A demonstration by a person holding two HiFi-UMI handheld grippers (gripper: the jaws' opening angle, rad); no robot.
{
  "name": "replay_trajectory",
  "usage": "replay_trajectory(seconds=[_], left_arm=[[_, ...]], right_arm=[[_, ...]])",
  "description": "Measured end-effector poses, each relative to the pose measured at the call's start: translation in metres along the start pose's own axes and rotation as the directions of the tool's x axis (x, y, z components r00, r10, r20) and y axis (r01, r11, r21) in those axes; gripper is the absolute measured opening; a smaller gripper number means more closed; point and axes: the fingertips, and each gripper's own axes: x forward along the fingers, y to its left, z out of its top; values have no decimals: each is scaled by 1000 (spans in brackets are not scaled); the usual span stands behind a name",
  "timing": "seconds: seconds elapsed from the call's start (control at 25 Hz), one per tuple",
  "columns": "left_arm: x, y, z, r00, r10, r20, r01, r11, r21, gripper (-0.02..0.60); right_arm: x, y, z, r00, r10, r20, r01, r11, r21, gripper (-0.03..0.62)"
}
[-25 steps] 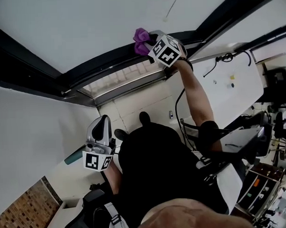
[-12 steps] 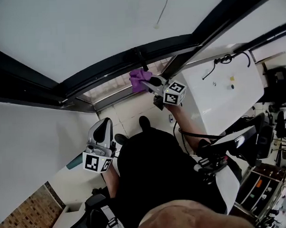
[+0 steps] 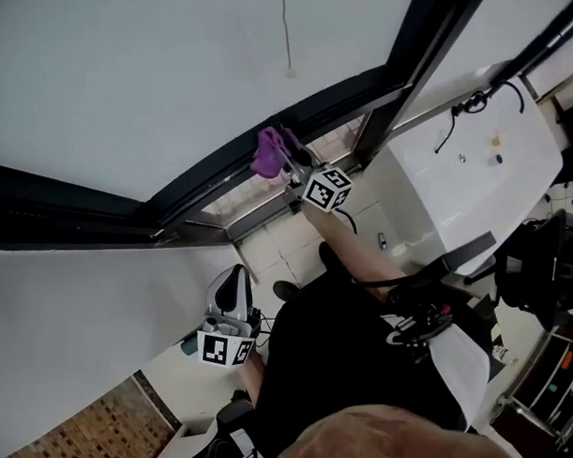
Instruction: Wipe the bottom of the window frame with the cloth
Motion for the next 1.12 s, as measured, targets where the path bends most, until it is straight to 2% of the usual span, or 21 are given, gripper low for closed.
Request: replay_trajectory(seconds=[0.08,0.16,0.32,0.48,0.6,0.76,0.92,0.96,1.04,1.12], left_arm=[[-4,3,-1,1000,17,-4,-17,1000,-2,0],[-4,5,1,1000,21,-3,-21,1000,2,0],[-1,0,2,1000,3,-3,-3,1000,11,0],[3,-4,-4,1000,-17,-17,17,1000,1,0],[7,-8,-6,999,-33,-22,33,999,-6,0],[15,-10,-6,999,-44,-27,44,999,-11,0],[23,-8,-9,997,-61,-41,61,998,-17,0],[25,-6,-10,997,-64,-42,63,998,-20,0],[31,-5,-10,997,-71,-43,70,997,-19,0],[35,-11,-8,996,-85,-41,84,996,-11,0]], right_arm=[[-20,-10,-2,998,-59,28,56,994,94,69],[-22,-17,1,995,-76,61,70,993,97,69],[0,-15,12,998,-24,58,30,994,-108,64],[-5,-2,4,997,79,9,-77,982,-174,64],[-19,12,3,989,145,-20,-145,963,-229,66],[-59,24,5,982,174,-80,-190,932,-308,66],[-109,62,44,956,280,-87,-291,876,-384,67],[-108,60,58,962,258,-88,-271,869,-415,67],[-77,36,80,984,138,-111,-176,842,-510,67],[-25,13,88,983,40,-178,-138,804,-578,67]])
